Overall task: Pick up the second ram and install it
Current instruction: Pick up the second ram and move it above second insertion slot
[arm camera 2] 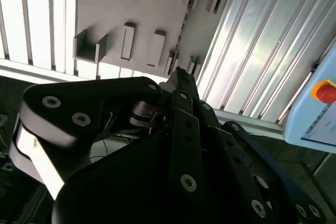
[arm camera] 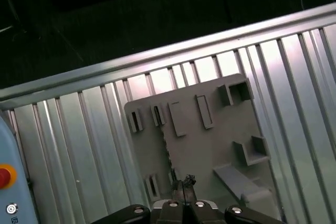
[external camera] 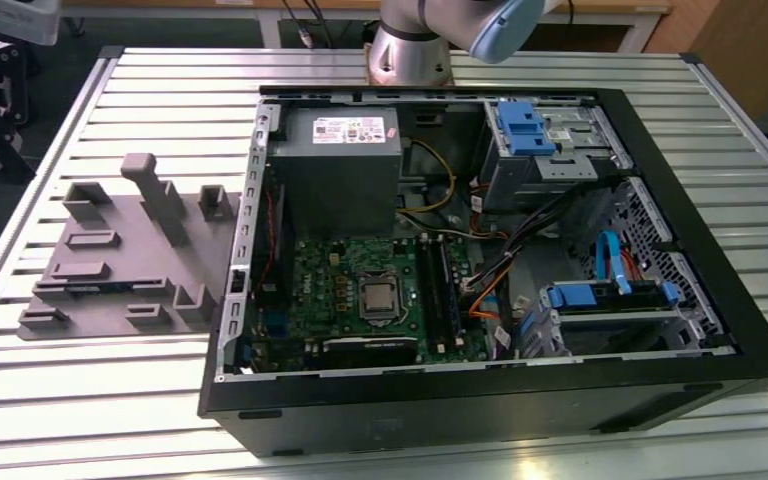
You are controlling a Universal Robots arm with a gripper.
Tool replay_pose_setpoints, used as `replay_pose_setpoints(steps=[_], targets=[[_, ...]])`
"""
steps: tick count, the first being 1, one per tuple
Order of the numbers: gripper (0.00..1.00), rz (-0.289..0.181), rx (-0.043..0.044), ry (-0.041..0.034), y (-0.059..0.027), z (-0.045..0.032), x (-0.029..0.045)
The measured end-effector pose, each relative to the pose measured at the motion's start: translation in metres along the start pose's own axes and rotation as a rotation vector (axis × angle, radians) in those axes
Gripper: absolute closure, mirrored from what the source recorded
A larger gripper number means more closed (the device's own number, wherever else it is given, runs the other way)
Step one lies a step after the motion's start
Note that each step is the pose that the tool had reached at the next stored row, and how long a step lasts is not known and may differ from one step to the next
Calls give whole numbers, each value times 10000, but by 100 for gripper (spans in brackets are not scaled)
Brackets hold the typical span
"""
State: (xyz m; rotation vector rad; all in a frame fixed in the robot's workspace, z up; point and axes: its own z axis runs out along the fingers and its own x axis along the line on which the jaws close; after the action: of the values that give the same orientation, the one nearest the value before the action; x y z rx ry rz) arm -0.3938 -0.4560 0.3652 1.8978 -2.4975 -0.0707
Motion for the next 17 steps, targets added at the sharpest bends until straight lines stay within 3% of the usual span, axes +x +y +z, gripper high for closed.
replay_pose_setpoints(steps=[17], targets=[[89,-1763,-43,68,-1,37,1]])
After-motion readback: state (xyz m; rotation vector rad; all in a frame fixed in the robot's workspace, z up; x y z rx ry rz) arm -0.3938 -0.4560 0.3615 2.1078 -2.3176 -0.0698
